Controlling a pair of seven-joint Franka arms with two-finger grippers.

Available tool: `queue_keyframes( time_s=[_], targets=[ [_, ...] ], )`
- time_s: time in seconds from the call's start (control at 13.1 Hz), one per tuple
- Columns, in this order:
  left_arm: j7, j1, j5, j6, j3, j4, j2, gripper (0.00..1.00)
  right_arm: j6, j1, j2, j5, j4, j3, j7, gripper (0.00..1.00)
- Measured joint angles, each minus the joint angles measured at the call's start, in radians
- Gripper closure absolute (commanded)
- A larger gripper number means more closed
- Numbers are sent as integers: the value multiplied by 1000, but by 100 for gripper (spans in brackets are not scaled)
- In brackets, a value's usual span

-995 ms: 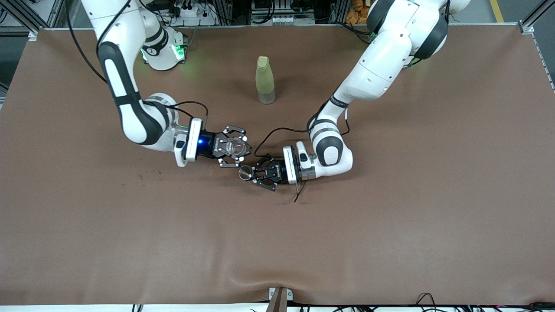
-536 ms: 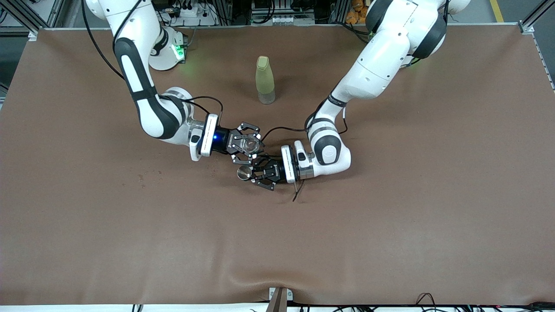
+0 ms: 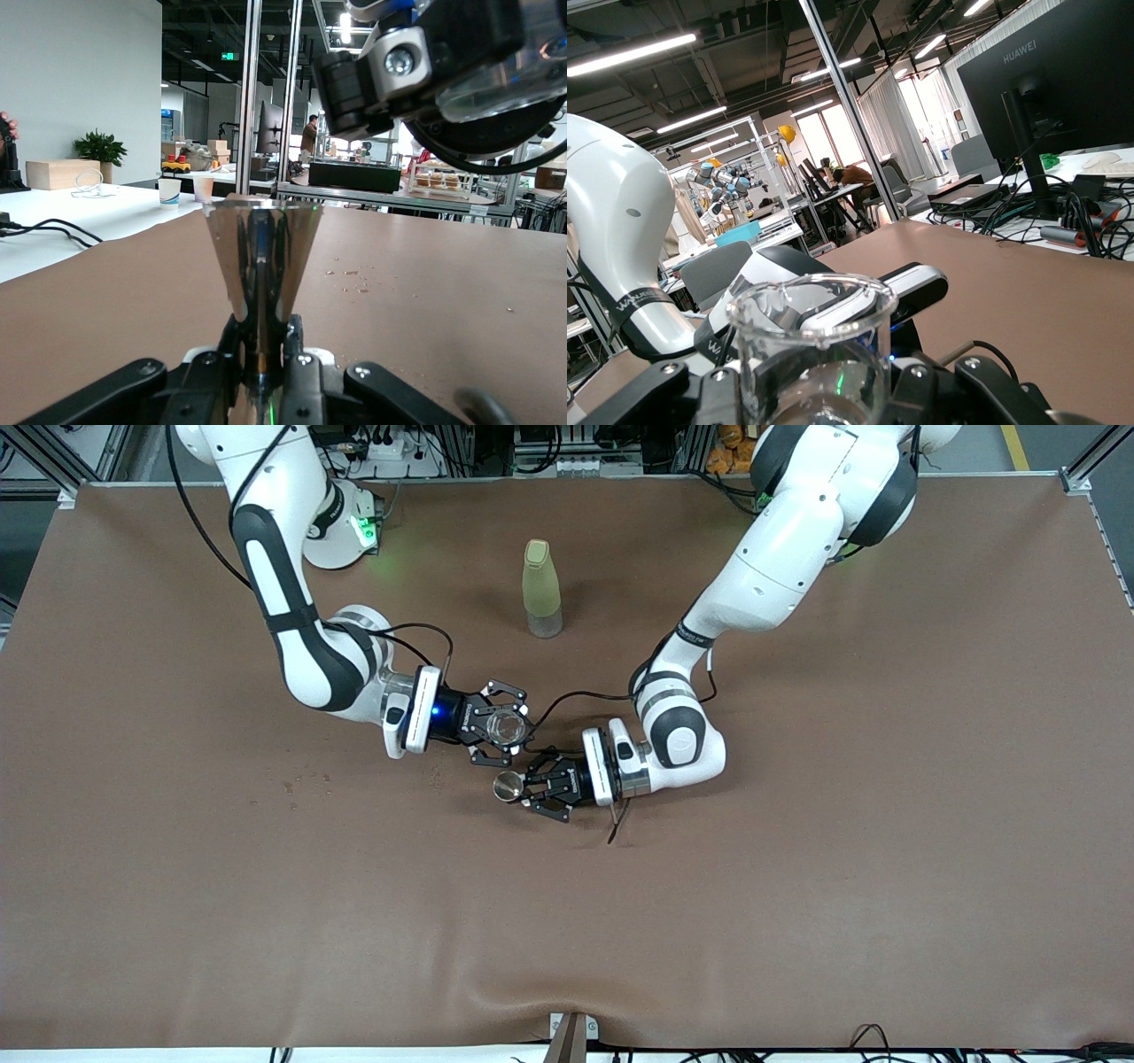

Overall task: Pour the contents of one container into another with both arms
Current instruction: 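Tilt the beaker with the right gripper, pouring liquid into the jigger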

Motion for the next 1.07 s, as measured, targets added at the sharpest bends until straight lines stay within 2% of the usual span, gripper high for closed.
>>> queue_keyframes(
  time_s=[0.69, 1.07],
  targets=[
    [3, 1, 0, -1, -2, 0, 0, 100, 0, 0, 0, 0, 0, 0, 158, 100],
    [3, 1, 0, -1, -2, 0, 0, 100, -1, 3, 0, 34, 0, 5, 249, 100]
  ],
)
